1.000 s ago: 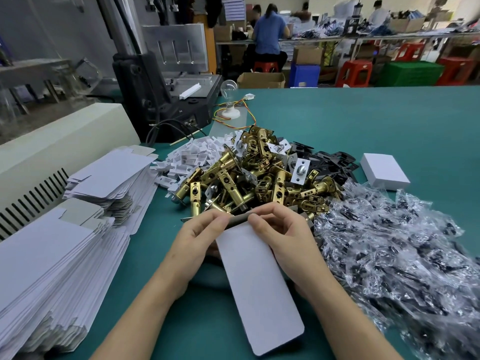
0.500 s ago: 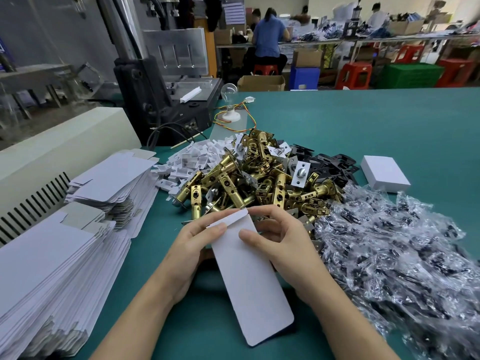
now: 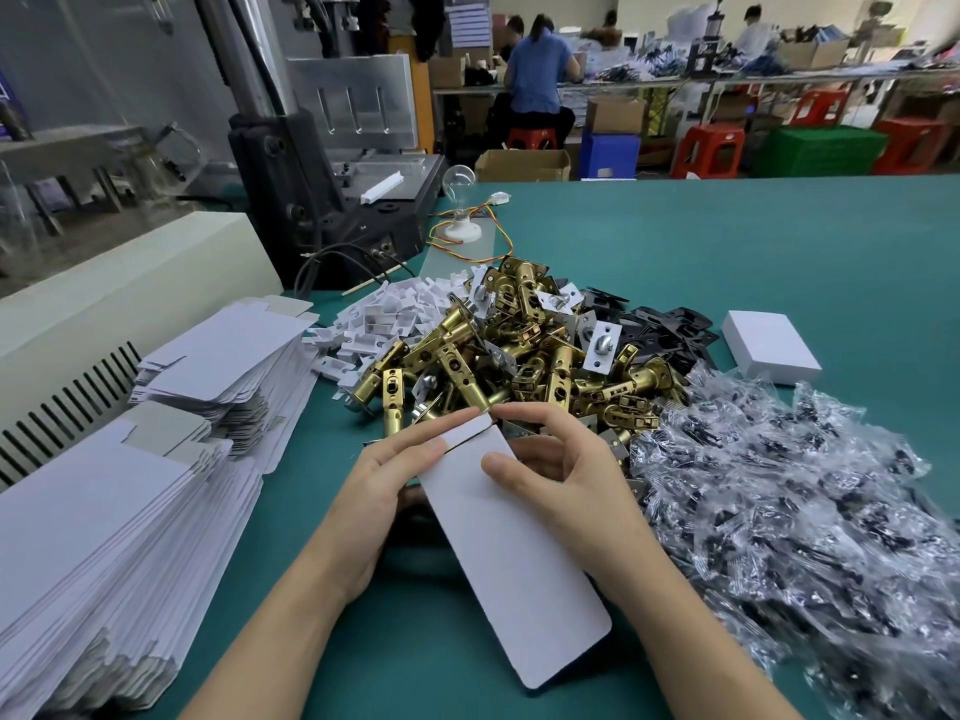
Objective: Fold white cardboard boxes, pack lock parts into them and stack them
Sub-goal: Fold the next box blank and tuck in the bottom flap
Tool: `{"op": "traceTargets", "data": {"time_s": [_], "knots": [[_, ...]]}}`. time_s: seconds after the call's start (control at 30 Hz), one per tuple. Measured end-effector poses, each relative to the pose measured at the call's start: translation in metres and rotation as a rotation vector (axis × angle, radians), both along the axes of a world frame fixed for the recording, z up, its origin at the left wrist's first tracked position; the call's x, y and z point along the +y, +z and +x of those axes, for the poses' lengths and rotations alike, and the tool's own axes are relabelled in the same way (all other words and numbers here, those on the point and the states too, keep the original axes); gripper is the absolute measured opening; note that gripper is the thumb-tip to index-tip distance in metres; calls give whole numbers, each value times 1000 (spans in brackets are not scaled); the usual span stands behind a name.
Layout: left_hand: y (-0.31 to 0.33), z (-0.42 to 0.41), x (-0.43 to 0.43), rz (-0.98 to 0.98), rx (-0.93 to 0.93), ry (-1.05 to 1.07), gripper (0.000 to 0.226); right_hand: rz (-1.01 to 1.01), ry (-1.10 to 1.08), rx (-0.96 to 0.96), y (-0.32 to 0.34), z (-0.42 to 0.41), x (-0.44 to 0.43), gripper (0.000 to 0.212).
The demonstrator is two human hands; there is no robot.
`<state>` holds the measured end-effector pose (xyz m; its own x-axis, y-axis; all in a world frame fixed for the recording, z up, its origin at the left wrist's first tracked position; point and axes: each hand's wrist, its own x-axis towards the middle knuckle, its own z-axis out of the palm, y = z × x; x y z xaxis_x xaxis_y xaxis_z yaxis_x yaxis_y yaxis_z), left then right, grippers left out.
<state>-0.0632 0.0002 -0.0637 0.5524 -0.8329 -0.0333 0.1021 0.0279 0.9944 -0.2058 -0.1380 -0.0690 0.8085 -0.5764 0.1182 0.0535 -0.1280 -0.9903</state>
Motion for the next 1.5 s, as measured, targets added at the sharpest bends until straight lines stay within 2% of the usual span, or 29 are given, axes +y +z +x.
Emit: {"op": "traceTargets", "data": {"time_s": [0.23,0.43,0.7,1.0,1.27,1.4,1.5], "knots": [[-1,0,-1,48,-13,15,37,-16,5,10,0,-2,0,41],[-4,1,1,62,-107,55,28,7,5,2,1,-3,0,32],[-6,0,-1,29,-109,88,30,-21,6,19,0,-2,2,41],[-9,4,-1,30,-40,105,31,-85,-8,51,0,0,6,36],[-8,-1,-2,22,-146,117,22,-91,-16,79,3,-2,6,34],[-9,-1,-2,34,-198,104,21,-62,-19,63,2,-2,7,48],[-9,-3,-2,44,-250,85,24,-68,-15,66,1,-2,6,44]]}}
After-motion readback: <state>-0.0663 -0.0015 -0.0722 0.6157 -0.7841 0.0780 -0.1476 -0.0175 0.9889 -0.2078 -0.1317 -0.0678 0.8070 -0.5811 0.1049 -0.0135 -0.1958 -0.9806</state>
